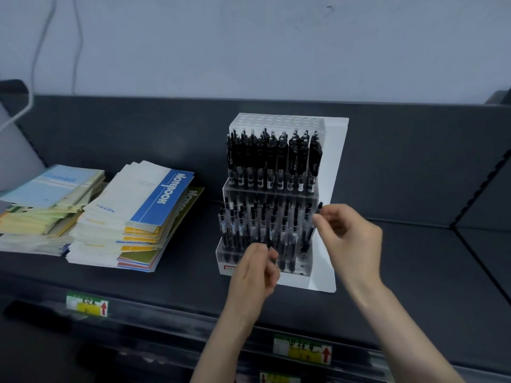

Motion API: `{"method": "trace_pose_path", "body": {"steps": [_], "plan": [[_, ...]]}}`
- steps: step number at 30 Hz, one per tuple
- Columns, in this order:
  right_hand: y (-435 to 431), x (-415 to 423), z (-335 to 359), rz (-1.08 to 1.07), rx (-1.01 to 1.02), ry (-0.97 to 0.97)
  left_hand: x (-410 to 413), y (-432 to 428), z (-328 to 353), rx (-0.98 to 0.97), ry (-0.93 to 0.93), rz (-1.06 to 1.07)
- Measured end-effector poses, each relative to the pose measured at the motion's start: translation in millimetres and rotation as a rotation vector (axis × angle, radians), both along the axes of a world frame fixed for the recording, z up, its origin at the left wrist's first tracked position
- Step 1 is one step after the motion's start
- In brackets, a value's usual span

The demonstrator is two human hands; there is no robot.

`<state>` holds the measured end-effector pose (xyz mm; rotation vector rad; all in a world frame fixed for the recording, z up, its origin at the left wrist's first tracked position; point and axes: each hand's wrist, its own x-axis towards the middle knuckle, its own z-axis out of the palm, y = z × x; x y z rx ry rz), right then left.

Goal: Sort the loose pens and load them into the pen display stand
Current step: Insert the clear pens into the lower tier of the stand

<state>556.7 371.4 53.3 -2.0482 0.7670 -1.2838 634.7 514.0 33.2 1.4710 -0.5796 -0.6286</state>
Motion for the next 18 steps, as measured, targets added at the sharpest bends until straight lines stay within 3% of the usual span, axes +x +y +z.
{"method": "trace_pose_path", "body": {"steps": [3, 9, 18], "plan": [[1.3, 3.6, -15.5, 0.009, -0.081, 0.111, 1.8, 2.2, 0.0, 0.003, 0.051, 0.002], [1.2, 6.2, -22.9, 0.028, -0.070, 0.106, 1.7, 3.1, 0.2, -0.008, 0.062, 0.006], [22.5, -20.3, -21.8, 0.041, 0.299, 0.002, 1.5, 3.5, -3.1, -0.030, 0.013, 0.013]]}}
